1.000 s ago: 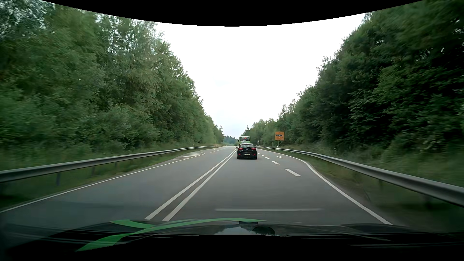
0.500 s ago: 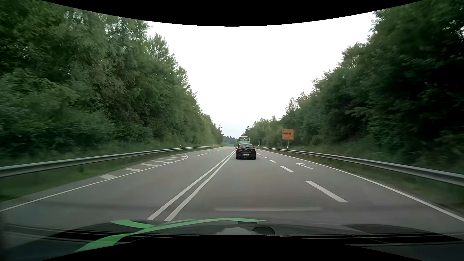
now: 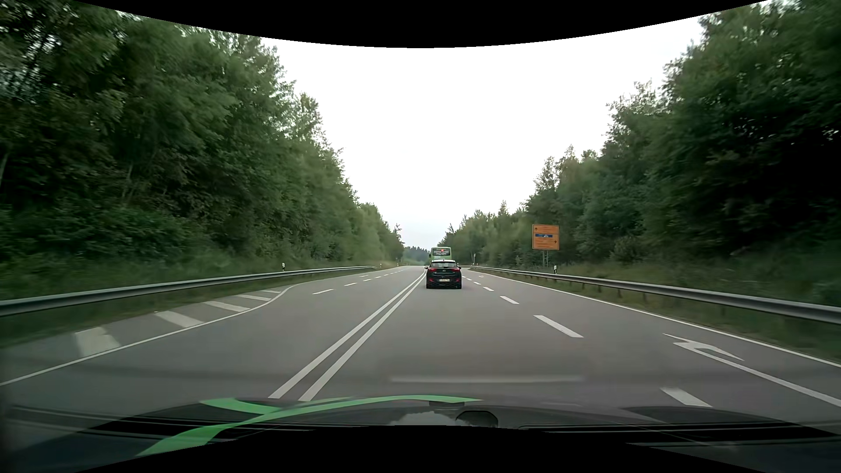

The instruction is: Follow the waypoints while adhering to traffic rules and regulations

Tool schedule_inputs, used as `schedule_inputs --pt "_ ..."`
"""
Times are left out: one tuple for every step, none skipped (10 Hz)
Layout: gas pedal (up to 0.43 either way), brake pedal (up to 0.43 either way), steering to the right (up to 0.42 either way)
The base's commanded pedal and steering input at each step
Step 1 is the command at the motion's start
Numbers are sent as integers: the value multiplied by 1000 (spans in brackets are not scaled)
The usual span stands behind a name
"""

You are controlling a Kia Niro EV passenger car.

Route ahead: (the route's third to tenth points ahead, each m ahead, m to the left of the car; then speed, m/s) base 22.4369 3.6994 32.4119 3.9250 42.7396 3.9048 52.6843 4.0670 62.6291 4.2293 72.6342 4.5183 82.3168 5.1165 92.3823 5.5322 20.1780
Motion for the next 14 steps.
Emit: schedule_inputs --pt "287 0 -2" --pt "220 0 -2" --pt "197 0 -2" --pt "197 0 -2" --pt "197 0 -2" --pt "197 0 -3" --pt "197 0 -3" --pt "197 0 -4" --pt "197 0 -3" --pt "197 0 -4" --pt "197 0 -4" --pt "197 0 -3" --pt "169 0 -3" --pt "169 0 -4"
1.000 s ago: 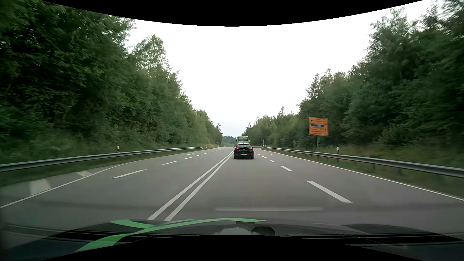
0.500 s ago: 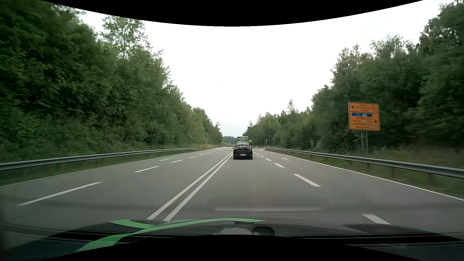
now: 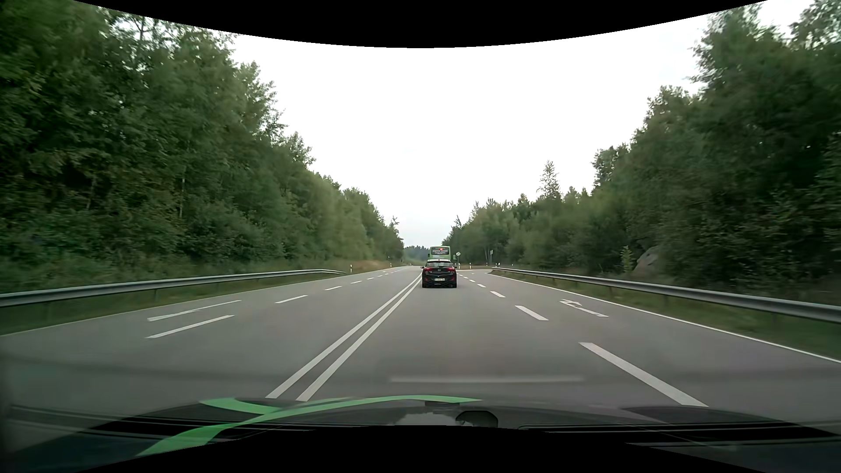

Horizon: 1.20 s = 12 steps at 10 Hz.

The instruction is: Follow the waypoints while adhering to traffic rules and regulations

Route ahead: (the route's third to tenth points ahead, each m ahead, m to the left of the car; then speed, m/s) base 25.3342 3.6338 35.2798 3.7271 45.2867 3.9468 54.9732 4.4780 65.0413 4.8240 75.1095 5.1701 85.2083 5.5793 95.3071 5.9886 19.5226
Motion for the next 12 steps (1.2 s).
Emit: schedule_inputs --pt "169 0 -4" --pt "169 0 -3" --pt "177 0 -4" --pt "177 0 -4" --pt "197 0 -4" --pt "228 0 -3" --pt "248 0 -4" --pt "260 0 -3" --pt "287 0 -3" --pt "311 0 -3" --pt "331 0 -3" --pt "339 0 -3"
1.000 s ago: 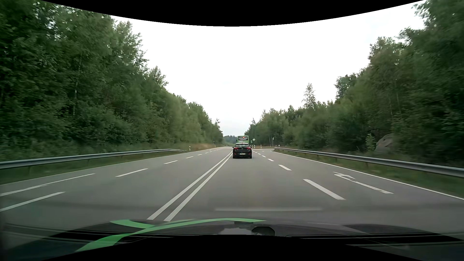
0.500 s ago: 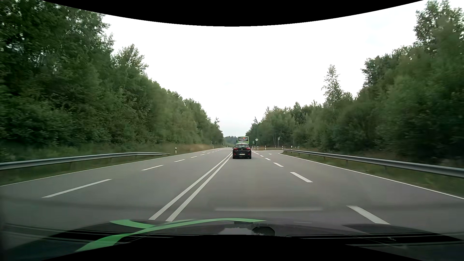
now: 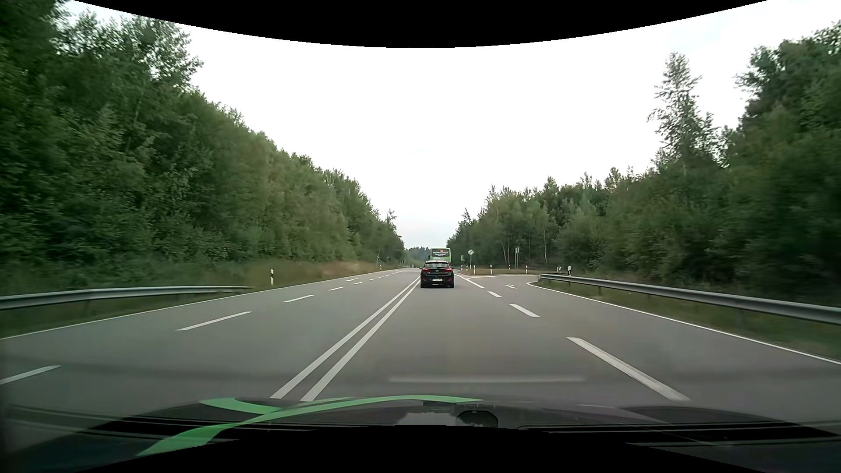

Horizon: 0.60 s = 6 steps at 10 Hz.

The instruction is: Follow the waypoints while adhering to traffic rules and regulations

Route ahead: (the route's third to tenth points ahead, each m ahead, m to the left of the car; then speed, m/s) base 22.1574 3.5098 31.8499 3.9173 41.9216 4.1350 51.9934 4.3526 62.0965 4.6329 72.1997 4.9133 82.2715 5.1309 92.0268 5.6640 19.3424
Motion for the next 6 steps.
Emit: schedule_inputs --pt "350 0 -3" --pt "350 0 -3" --pt "331 0 -3" --pt "319 0 -3" --pt "299 0 -3" --pt "311 0 -3"
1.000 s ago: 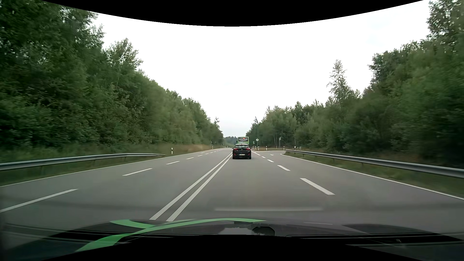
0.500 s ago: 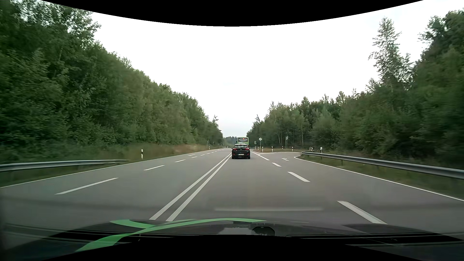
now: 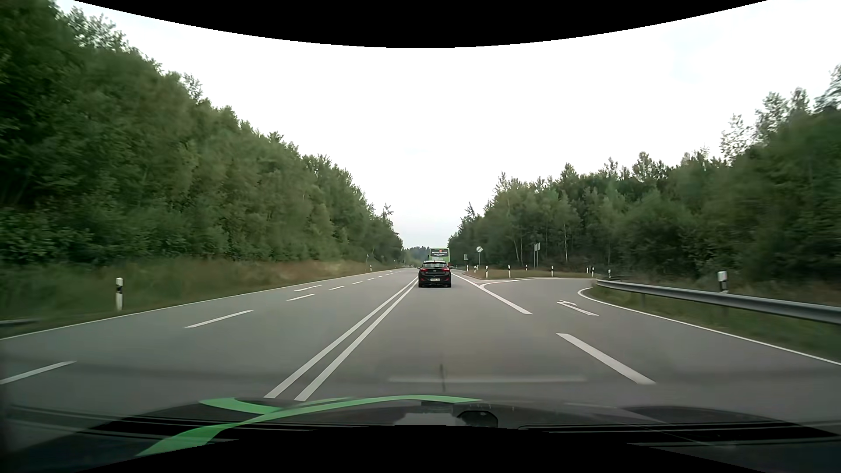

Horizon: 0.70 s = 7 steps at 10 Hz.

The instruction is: Follow the waypoints while adhering to traffic rules and regulations

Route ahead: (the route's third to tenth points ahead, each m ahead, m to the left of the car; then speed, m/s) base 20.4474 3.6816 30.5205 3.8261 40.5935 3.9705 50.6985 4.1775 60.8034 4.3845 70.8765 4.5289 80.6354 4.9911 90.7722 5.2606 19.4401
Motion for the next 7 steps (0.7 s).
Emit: schedule_inputs --pt "331 0 -3" --pt "350 0 -3" --pt "350 0 -3" --pt "358 0 -3" --pt "370 0 -3" --pt "370 0 -3" --pt "378 0 -3"
